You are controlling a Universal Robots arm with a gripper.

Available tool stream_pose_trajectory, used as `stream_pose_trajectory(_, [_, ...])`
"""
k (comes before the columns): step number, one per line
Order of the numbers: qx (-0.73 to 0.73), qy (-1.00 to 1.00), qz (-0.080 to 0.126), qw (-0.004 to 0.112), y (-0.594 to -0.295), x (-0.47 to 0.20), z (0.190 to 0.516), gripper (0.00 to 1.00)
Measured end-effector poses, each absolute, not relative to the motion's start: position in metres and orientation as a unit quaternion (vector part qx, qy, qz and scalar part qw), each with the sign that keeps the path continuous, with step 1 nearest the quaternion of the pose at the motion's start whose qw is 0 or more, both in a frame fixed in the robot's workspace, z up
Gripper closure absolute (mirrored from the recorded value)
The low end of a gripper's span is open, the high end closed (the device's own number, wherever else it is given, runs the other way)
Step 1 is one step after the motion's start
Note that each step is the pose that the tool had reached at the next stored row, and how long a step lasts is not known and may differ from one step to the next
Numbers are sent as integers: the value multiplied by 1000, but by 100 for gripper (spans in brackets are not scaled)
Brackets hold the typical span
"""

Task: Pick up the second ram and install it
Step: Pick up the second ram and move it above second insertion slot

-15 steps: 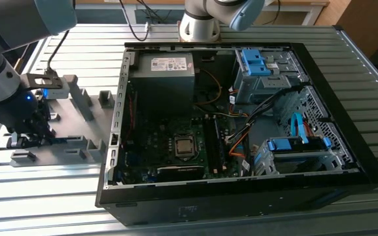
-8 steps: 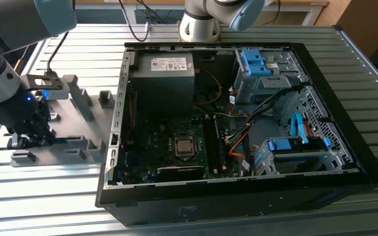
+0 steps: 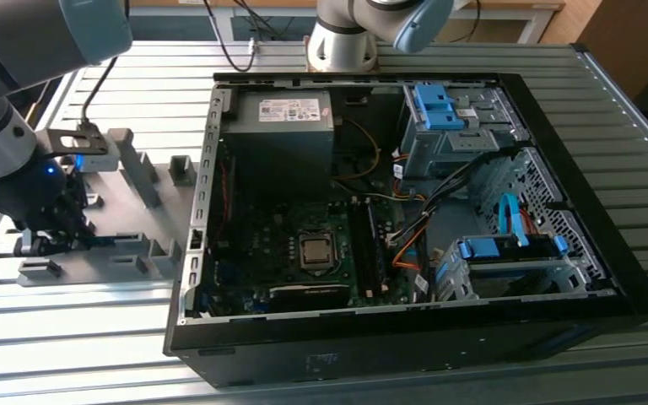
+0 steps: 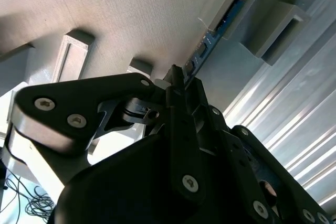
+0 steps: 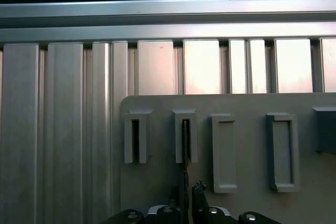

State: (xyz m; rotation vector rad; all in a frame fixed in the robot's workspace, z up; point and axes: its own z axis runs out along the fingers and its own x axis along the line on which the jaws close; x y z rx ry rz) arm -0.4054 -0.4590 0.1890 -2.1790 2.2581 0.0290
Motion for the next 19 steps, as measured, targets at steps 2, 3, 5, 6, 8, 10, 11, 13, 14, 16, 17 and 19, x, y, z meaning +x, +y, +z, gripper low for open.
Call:
stream_pose_trajectory(2, [-694,720,9,2,-459,-405,189,76])
stream_pose_trajectory(3, [-694,720,9,2,-459,-405,188,76])
stream_pose_trajectory(5, [-694,720,9,2,-459,-405,188,76])
stream_pose_trajectory(6, [-694,720,9,2,-459,-405,188,76])
stream_pose_trajectory(8, [-694,720,9,2,-459,-405,188,76])
stream_pose_trajectory(10, [-694,720,9,2,-459,-405,188,76])
stream_pose_trajectory(11, [-694,720,9,2,-459,-405,188,76])
stream_pose_trajectory(13, [-694,720,9,2,-459,-405,188,76])
stream_pose_trajectory(14, [-694,720,9,2,-459,-405,188,76])
stream_pose_trajectory(16, [-694,720,9,2,-459,-405,188,78])
stream_pose_trajectory(17, [-694,720,9,2,-459,-405,188,78])
stream_pose_trajectory(19, [-694,720,9,2,-459,-405,188,84])
